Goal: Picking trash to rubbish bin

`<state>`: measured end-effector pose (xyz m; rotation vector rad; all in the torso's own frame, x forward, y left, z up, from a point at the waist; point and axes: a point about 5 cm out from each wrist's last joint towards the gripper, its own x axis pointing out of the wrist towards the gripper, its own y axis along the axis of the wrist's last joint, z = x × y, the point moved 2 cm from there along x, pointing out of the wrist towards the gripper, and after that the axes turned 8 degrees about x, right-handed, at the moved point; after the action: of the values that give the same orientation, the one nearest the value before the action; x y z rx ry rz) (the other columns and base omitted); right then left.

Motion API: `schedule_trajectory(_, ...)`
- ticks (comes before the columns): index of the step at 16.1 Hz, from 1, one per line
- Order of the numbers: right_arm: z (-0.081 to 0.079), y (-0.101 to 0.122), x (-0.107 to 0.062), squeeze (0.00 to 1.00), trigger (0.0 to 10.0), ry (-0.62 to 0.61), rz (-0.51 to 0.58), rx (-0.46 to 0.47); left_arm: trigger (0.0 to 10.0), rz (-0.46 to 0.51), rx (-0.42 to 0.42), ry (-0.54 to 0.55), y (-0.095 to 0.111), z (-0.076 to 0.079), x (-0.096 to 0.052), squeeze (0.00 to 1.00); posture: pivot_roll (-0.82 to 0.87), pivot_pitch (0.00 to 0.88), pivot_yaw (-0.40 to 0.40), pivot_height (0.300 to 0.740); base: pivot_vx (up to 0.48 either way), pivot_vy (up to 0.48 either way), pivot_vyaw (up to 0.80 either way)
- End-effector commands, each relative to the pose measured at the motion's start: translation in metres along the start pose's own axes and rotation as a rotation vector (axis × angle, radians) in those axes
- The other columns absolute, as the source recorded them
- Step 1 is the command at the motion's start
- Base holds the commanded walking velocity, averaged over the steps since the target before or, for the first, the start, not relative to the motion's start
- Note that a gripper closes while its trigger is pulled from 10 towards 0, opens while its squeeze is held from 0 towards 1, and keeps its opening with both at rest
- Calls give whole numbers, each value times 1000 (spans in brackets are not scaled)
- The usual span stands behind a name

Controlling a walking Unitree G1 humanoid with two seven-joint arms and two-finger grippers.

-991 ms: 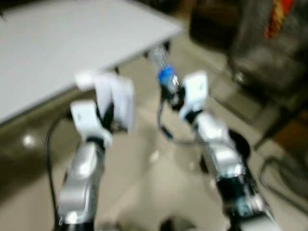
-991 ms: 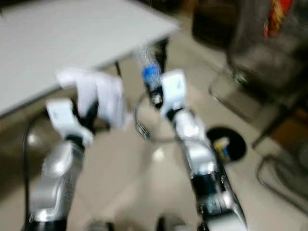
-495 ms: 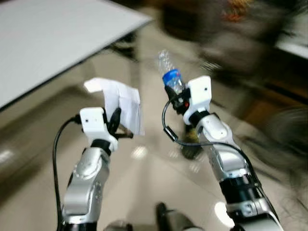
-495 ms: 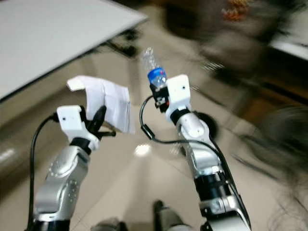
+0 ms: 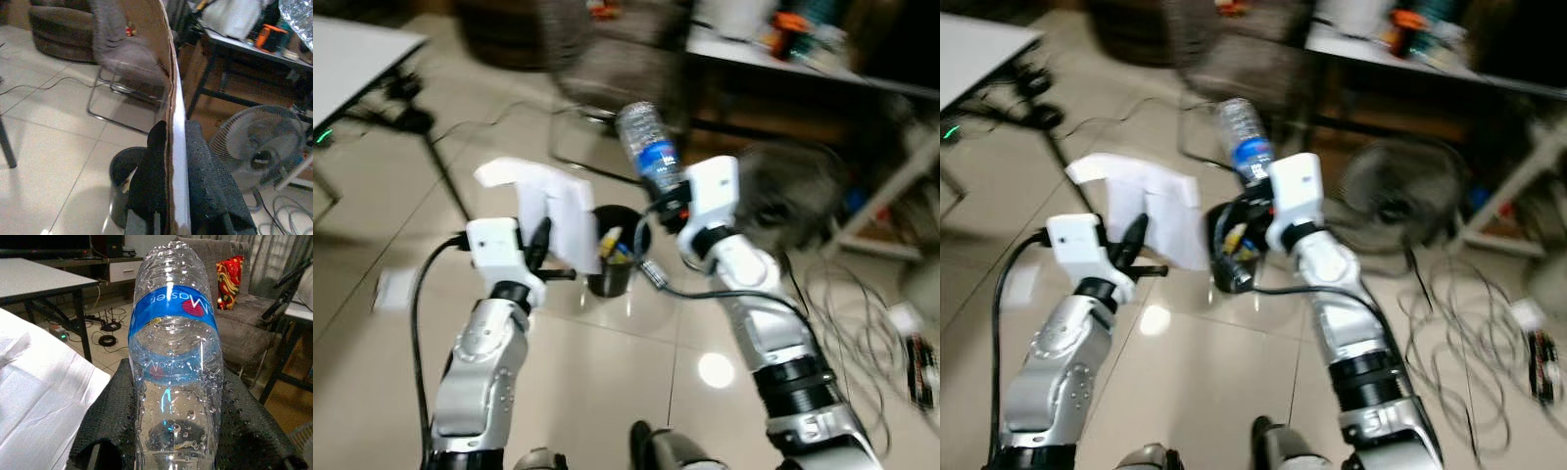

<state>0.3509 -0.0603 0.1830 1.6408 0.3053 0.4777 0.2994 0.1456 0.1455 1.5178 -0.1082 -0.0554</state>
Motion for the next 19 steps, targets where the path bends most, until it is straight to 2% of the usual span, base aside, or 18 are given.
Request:
schedule_trajectory(1, 6, 1, -2, 0, 10000, -11, 0, -3, 10000, -12, -10, -27, -3, 5, 1, 0, -109, 160, -16, 740, 0, 0, -800)
schedule_trajectory(5, 5, -6, -3, 0, 10000, -4, -21, 2, 10000, -34, -5, -17, -8, 1, 3, 0, -106, 154, -14, 740, 0, 0, 0)
schedule_trajectory(8, 10, -36, -8, 0, 10000, -32, -116, 31, 10000, -122, 16, -24, -29, -7, 3, 0, -96, 148, -10, 740, 0, 0, 0)
schedule_trajectory(10, 16, -66, -13, 0, 10000, -70, -222, 68, 10000, -205, 17, -15, -52, -14, 3, 0, -95, 146, -8, 740, 0, 0, 0)
schedule_trajectory(11, 17, -71, -15, 0, 10000, -76, -242, 72, 10000, -217, 17, -12, -56, -16, 3, 0, -95, 146, -8, 740, 0, 0, 0)
schedule_trajectory(12, 21, -84, -18, 0, 10000, -110, -278, 87, 10000, -252, 27, -7, -69, -19, 3, 0, -95, 145, -3, 740, 0, 0, 0)
schedule_trajectory(13, 28, -106, -25, 0, 10000, -186, -350, 139, 10000, -325, 40, -2, -97, -25, 0, 0, -101, 143, 3, 740, 0, 0, 0)
schedule_trajectory(14, 29, -119, -30, 0, 10000, -216, -407, 193, 10000, -353, 33, -5, -107, -24, -2, 0, -105, 147, 5, 740, 0, 0, 0)
schedule_trajectory(17, 28, -146, -43, 0, 10000, -244, -534, 227, 10000, -400, -1, -9, -122, -24, -3, 0, -106, 150, 13, 740, 0, 0, 0)
schedule_trajectory(19, 20, -169, -60, 0, 10000, -247, -629, 235, 10000, -421, -10, -8, -133, -25, -4, 0, -106, 161, 18, 740, 0, 0, 0)
